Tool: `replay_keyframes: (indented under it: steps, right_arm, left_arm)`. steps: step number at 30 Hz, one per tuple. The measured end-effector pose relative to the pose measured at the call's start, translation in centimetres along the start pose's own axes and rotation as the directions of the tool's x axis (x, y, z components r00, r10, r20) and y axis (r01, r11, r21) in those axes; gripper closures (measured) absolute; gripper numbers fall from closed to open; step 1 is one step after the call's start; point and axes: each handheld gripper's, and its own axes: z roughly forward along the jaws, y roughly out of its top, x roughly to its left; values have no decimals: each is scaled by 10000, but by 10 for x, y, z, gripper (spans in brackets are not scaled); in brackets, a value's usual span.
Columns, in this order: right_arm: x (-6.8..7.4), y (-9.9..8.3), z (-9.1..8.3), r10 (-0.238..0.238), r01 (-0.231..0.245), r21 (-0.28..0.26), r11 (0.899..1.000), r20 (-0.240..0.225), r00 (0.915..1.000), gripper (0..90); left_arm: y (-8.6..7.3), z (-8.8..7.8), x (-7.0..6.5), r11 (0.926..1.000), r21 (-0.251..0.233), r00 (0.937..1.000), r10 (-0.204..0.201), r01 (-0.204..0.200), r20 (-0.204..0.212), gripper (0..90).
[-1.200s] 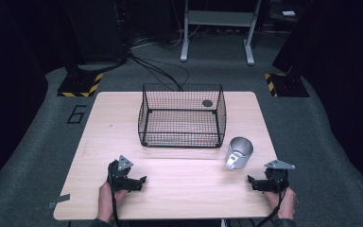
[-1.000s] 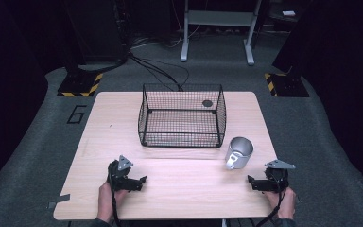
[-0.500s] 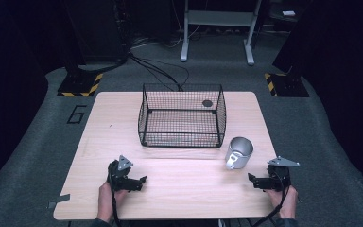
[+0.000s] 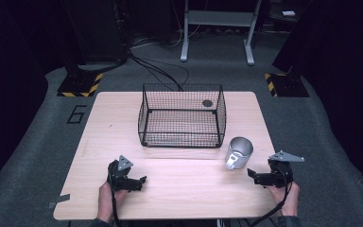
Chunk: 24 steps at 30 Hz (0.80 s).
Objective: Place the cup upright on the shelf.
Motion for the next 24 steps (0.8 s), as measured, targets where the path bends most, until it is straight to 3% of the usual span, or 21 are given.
replay_keyframes:
  steps: [16,24]
  right_arm:
    - [7,31,-6,-111,103,-416,9991,-203,9997,0]
    - [11,51,5,-461,453,-288,9986,-272,9986,0]
  left_arm:
    - [0,0,0,10000,-6,10000,0,0,-2,6]
    - [0,0,0,10000,-39,10000,13,-13,-15,6]
